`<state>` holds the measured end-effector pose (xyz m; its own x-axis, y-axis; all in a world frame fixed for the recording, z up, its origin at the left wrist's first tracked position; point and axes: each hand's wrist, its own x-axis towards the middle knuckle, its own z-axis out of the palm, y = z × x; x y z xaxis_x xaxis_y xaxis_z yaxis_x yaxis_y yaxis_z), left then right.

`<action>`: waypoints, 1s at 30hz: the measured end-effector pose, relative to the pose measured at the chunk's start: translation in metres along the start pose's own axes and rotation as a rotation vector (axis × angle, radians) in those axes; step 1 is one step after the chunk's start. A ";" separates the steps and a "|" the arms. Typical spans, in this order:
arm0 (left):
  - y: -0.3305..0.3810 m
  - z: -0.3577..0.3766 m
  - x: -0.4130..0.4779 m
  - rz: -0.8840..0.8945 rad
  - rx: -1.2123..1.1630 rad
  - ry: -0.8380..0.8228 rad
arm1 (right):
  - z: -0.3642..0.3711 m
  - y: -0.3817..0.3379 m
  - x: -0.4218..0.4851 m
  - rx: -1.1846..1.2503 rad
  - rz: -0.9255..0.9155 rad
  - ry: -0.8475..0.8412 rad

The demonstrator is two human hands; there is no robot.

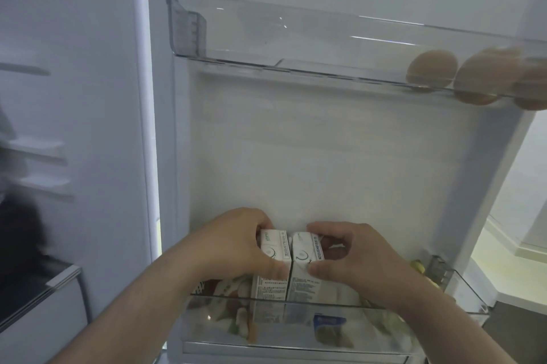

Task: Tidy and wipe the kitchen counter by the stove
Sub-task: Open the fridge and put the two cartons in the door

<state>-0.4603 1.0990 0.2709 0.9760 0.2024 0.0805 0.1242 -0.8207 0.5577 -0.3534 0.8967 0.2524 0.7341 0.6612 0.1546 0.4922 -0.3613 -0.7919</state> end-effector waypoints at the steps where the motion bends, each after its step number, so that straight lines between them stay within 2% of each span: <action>1: 0.001 0.002 0.001 -0.001 0.006 -0.002 | -0.001 0.001 0.000 -0.002 -0.001 0.012; 5: 0.003 0.007 0.004 0.007 -0.011 -0.015 | -0.002 0.001 0.000 -0.002 0.012 0.017; 11: -0.007 0.003 0.003 0.044 -0.037 -0.098 | -0.004 0.001 0.002 -0.067 -0.015 -0.109; 19: -0.014 0.006 0.001 0.041 -0.067 -0.071 | -0.010 0.003 0.004 0.018 -0.027 -0.240; 26: -0.008 0.004 -0.003 0.030 -0.024 -0.079 | -0.007 0.008 0.005 0.007 -0.033 -0.171; 30: -0.004 0.000 -0.011 0.026 0.011 0.009 | -0.013 0.009 0.004 0.062 -0.068 -0.093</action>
<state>-0.4719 1.0998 0.2674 0.9772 0.1861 0.1020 0.1013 -0.8315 0.5461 -0.3397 0.8881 0.2533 0.6520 0.7421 0.1555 0.5072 -0.2745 -0.8170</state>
